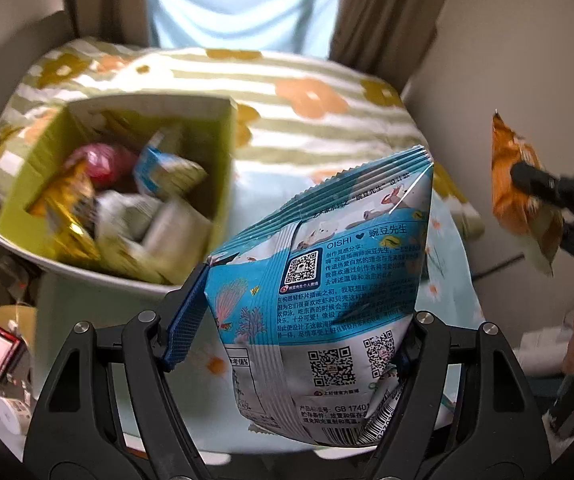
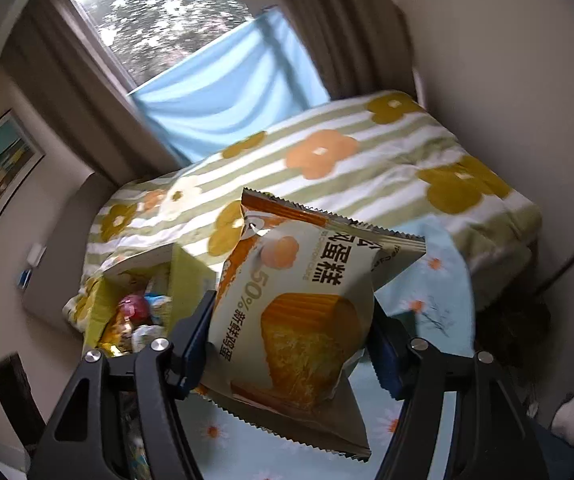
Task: Organize snacks
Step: 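Carry both bags over the yellow box and open both tools to drop them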
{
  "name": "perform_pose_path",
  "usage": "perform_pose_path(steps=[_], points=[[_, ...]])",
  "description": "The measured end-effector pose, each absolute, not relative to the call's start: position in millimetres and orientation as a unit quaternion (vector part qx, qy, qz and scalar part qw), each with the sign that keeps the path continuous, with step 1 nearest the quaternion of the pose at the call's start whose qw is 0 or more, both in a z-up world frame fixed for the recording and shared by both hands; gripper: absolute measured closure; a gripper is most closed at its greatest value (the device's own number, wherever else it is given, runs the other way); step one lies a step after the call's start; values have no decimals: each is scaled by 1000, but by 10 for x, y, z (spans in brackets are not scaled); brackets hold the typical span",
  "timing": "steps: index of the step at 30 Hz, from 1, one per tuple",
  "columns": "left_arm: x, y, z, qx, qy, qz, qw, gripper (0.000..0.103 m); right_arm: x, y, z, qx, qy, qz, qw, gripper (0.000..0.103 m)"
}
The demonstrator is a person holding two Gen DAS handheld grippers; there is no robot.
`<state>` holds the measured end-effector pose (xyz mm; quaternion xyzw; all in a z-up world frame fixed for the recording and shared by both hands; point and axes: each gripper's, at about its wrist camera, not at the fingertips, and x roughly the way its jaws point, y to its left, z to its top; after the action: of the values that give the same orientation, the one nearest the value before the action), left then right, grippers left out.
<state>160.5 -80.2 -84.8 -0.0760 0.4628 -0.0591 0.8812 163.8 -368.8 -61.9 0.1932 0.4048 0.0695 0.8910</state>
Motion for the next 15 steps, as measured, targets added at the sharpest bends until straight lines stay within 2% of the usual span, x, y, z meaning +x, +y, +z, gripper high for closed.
perform_pose_path(steps=[7, 15], points=[[1786, -47, -579, -91, 439, -33, 893, 31, 1820, -2857, -434, 169, 394, 119, 896, 39], [2159, 985, -548, -96, 439, -5, 893, 31, 2205, -1738, -492, 143, 405, 165, 888, 39]])
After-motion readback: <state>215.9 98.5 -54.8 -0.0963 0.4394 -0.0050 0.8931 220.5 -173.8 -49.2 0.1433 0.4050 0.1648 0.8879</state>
